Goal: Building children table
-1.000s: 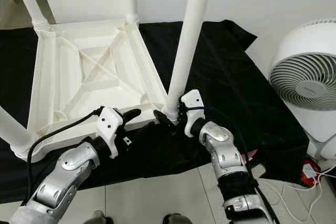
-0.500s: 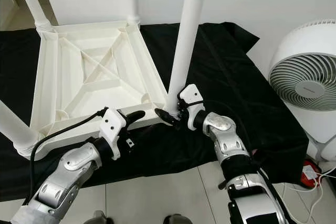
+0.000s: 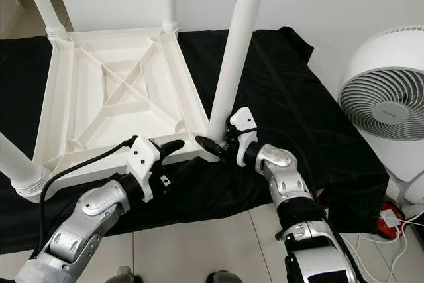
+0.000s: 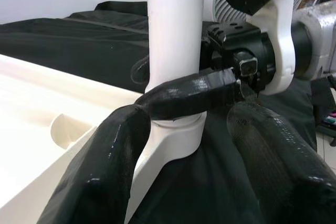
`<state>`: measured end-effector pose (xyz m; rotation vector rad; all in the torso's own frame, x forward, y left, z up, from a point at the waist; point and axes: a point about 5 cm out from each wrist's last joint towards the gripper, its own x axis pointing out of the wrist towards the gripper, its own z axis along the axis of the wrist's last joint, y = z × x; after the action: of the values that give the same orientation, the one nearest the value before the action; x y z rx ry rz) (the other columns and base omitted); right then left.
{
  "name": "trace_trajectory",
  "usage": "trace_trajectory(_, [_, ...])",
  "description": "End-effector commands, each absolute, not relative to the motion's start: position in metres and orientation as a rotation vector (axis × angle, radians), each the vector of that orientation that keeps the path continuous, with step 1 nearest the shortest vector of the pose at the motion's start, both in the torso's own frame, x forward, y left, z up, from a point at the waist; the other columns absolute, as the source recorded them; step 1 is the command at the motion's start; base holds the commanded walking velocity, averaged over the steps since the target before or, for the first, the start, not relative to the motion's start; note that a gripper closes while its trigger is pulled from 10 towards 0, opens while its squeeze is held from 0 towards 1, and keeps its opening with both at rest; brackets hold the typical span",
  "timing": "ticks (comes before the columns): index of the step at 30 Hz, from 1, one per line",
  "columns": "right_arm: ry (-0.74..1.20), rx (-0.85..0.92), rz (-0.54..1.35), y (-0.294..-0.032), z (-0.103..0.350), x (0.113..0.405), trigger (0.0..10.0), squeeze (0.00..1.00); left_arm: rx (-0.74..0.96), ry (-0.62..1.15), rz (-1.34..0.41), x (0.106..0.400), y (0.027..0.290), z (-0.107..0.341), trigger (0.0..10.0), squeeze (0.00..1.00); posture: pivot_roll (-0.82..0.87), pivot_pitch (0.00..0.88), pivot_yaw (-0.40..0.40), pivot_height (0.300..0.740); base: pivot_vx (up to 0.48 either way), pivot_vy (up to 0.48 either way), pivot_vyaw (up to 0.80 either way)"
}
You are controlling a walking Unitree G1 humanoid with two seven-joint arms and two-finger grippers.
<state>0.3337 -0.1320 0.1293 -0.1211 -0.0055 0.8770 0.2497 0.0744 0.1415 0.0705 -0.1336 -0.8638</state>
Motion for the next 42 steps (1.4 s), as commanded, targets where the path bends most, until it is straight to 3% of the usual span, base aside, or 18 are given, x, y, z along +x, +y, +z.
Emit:
trace_trajectory(1, [0.035,-0.115,0.838,-0.132,0.117,0.331,10.0,0.0,0.074,-0.125,-0.947,0.247,0.07,0.139,10.0,0.0,-0.04,0.029,-0.029,0.74,0.0,0.0,0.0])
trace_trajectory(16, [0.018,-0.062,0.344,-0.12,0.121,0.321,10.0,0.0,0.08,-0.124,-0.947,0.247,0.072,0.139,10.0,0.0,-0.05,0.035,-0.024,0.74,0.0,0.0,0.0])
trace_trajectory(19, [0.038,-0.045,0.146,-0.116,0.115,0.315,10.0,0.0,0.078,-0.125,-0.949,0.247,0.072,0.139,10.0,0.0,-0.05,0.042,-0.024,0.74,0.0,0.0,0.0])
trace_trajectory(27, [0.009,-0.008,0.159,-0.102,0.121,0.307,10.0,0.0,0.074,-0.122,-0.951,0.246,0.072,0.139,10.0,0.0,-0.05,0.049,-0.021,0.74,0.0,0.0,0.0])
trace_trajectory(28, [0.006,0.003,0.163,-0.103,0.123,0.307,10.0,0.98,0.074,-0.12,-0.955,0.245,0.071,0.139,10.0,0.0,-0.06,0.053,-0.02,0.74,0.0,0.0,0.0])
trace_trajectory(30, [-0.009,0.01,0.175,-0.106,0.128,0.307,10.0,1.0,0.074,-0.12,-0.957,0.245,0.071,0.139,10.0,0.0,-0.06,0.055,-0.021,0.74,0.0,0.0,0.0])
trace_trajectory(38, [-0.054,-0.012,0.307,-0.115,0.14,0.31,10.0,1.0,0.075,-0.122,-0.957,0.246,0.071,0.139,10.0,0.0,-0.06,0.052,-0.023,0.74,0.0,0.0,0.0])
trace_trajectory(39, [-0.067,-0.062,0.409,-0.119,0.142,0.312,10.0,0.0,0.075,-0.122,-0.958,0.246,0.07,0.139,10.0,0.0,-0.06,0.051,-0.024,0.74,0.0,0.0,0.0])
trace_trajectory(42, [-0.084,-0.156,0.54,-0.128,0.146,0.315,10.0,0.0,0.076,-0.122,-0.959,0.246,0.07,0.139,10.0,0.0,-0.06,0.047,-0.024,0.74,0.0,0.0,0.0])
